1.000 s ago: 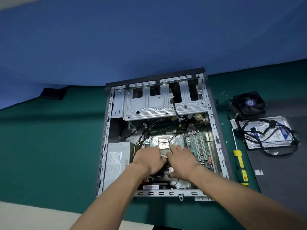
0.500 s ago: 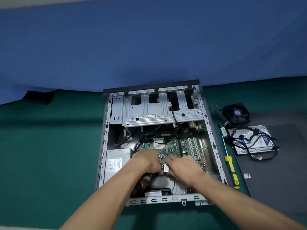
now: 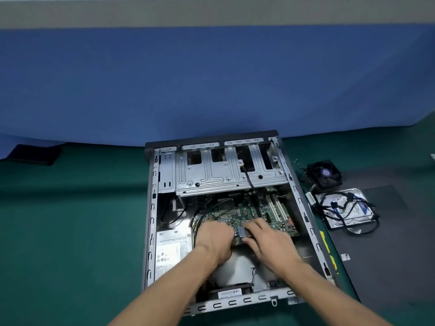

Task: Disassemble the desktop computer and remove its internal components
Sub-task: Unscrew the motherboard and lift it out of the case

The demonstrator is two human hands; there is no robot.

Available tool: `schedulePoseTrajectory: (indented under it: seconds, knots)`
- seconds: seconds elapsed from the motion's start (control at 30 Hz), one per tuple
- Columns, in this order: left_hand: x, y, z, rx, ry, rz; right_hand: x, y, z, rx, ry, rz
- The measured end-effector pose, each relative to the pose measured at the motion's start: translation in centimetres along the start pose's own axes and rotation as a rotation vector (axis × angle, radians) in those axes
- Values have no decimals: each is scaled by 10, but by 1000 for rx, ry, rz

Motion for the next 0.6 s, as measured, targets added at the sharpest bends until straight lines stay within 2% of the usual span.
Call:
schedulePoseTrajectory:
  seconds: [0.23, 0.4, 0.6]
  knots:
    - [-13, -17, 2, 144, 77, -62, 11, -2, 20, -198, 21, -71]
    - [-26, -31, 13, 69, 83, 16, 6, -6, 15, -49, 10, -121]
    - [-52, -44, 44, -105, 24, -77, -5, -30, 7, 167, 50, -230]
Point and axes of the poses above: each hand's wrist, its own x-axis towards the middle knuckle, its own y-axis out of the palm, z = x × y, the point moved 7 cm from there along x, towards the middle knuckle, and after that the axes turned 7 degrees about z, right-handed, at the moved point
